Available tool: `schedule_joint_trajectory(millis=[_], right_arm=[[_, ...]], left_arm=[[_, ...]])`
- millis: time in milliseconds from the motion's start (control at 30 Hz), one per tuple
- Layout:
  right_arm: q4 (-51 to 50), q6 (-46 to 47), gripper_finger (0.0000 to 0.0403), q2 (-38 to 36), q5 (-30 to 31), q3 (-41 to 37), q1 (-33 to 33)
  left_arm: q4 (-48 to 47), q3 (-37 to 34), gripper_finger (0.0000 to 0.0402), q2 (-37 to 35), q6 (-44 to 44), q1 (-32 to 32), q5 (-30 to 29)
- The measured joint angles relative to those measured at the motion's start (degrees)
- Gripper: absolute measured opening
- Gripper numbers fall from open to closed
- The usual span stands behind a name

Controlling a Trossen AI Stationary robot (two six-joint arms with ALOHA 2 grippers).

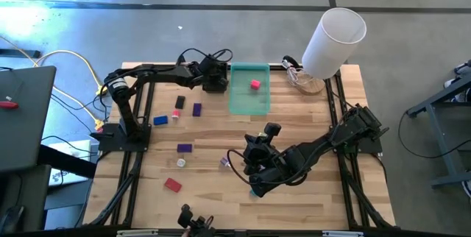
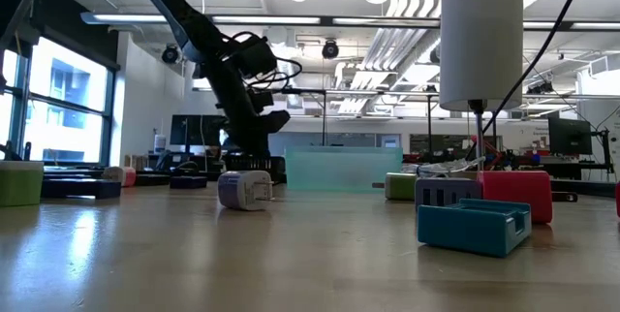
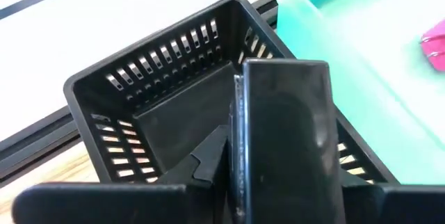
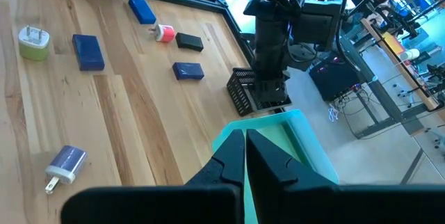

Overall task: Pick & Place Office items
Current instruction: Put the bottom black digital clock into the black bin, then put the pink white charger adapter into the green bin

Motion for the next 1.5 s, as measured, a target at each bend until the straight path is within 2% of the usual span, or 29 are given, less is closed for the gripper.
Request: schedule_joint_trajectory(millis=[933, 1300, 1500], right_arm=[[-0.1, 0.0, 0.0002, 0.0, -0.4, 0.0, 0.0], [-0.1, 0.0, 0.0002, 0.0, -0.4, 0.0, 0.0], [-0.1, 0.0, 0.0002, 0.0, -0.4, 0.0, 0.0]], left_arm=[[-1.3, 0.0, 0.0082, 0.0, -0.4, 0.2, 1.7], [-1.1, 0.0, 0.0175, 0.0, -0.6, 1.0, 1.6], [-0.9, 0.0, 0.0186, -1.2, 1.7, 1.0, 1.7]])
